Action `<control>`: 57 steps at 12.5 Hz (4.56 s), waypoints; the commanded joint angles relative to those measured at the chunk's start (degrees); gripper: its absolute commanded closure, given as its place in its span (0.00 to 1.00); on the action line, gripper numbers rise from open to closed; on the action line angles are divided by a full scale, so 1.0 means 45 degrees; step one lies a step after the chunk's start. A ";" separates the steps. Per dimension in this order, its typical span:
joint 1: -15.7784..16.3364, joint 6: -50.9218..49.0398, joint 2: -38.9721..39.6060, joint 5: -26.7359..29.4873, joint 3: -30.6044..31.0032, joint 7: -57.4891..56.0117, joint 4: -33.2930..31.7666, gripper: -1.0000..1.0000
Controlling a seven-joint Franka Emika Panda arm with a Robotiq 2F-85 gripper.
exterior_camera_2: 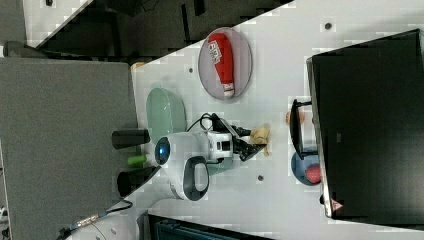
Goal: Pick banana from table and place on oven.
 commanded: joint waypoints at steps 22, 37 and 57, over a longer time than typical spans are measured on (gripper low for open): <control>-0.0485 -1.3351 -0.6312 0.0108 -0.1913 -0.2377 0.7162 0.73; -0.0787 -0.9759 -0.2745 0.0179 -0.7335 -1.1290 0.7578 0.14; 0.0270 -1.6016 -0.7963 0.0114 -0.0010 0.0676 0.8275 0.00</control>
